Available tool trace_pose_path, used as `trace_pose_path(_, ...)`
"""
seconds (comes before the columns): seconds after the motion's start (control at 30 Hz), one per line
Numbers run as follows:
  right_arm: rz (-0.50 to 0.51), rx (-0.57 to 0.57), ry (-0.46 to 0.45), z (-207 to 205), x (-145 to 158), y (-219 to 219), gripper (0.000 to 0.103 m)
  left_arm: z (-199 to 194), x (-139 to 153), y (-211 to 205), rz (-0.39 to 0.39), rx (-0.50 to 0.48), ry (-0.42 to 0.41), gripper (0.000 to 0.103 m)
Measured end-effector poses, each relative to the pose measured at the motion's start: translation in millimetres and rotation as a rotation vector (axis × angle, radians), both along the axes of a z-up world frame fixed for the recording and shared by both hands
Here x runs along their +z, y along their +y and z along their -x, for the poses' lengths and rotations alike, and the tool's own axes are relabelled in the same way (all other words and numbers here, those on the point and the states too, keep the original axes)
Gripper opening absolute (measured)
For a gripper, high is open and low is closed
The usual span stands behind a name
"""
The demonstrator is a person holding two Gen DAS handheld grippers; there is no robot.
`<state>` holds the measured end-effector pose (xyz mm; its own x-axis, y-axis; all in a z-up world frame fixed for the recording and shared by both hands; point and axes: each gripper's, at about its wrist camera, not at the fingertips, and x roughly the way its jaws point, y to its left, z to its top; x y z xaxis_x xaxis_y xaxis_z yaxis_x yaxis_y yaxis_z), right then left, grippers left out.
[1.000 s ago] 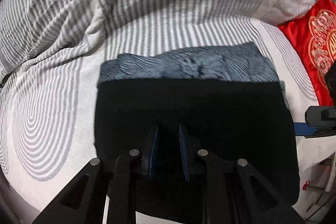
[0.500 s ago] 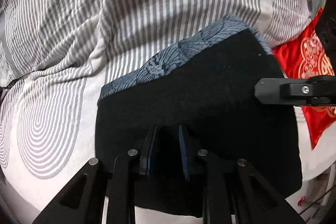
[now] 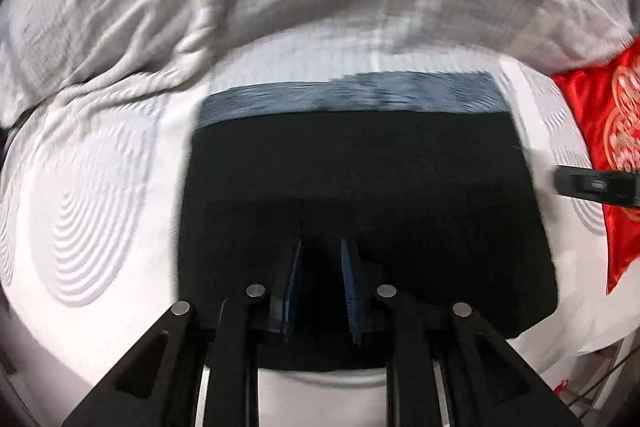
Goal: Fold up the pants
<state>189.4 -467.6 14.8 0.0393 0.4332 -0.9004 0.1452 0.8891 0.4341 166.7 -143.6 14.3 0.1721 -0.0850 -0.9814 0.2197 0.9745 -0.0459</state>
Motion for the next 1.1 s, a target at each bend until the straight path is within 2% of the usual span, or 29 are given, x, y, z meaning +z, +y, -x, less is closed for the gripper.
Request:
trace_pose_path(0.1,-0.011,0.029,-0.068,0.2,24.2,15.2,0.051,-4.9,3.9,25.7,-0.030,0.066,0.010,0.022)
trace_pose_path(0.2,-0.053,0.057,-0.091,-7.9,28.4,39.9,0.051,-12.8,-2.4,40.1,-0.070,0.099,0.021,0.022)
trace_pose_path(0.37,-0.078,0.100,-0.059,-10.9,9.4,69.1,0.051,-13.9,-11.0,40.9,-0.092,0.089,0.023,0.022)
trace_pose_path(0.47,-0.026,0.128,-0.010,-8.4,-15.5,76.7,0.050,-13.7,-19.8,35.4,-0.107,0.066,0.020,0.022)
trace_pose_path(0.57,-0.039,0.102,0.015,-4.2,-39.8,70.8,0.050,-13.8,-23.0,32.7,-0.105,0.050,0.012,0.022)
trace_pose_path(0.83,-0.011,0.107,-0.009,-3.7,-34.6,74.2,0.051,-8.7,-24.7,22.2,-0.143,0.005,-0.013,0.022)
trace_pose_path(1.0,-0.061,0.054,0.006,-6.9,-36.7,74.5,0.060,-7.6,-25.8,18.6,-0.168,-0.022,-0.019,0.022)
trace_pose_path(1.1,-0.065,0.050,0.014,-8.3,-30.6,77.5,0.077,-6.3,-19.8,20.5,-0.147,-0.001,-0.015,0.022)
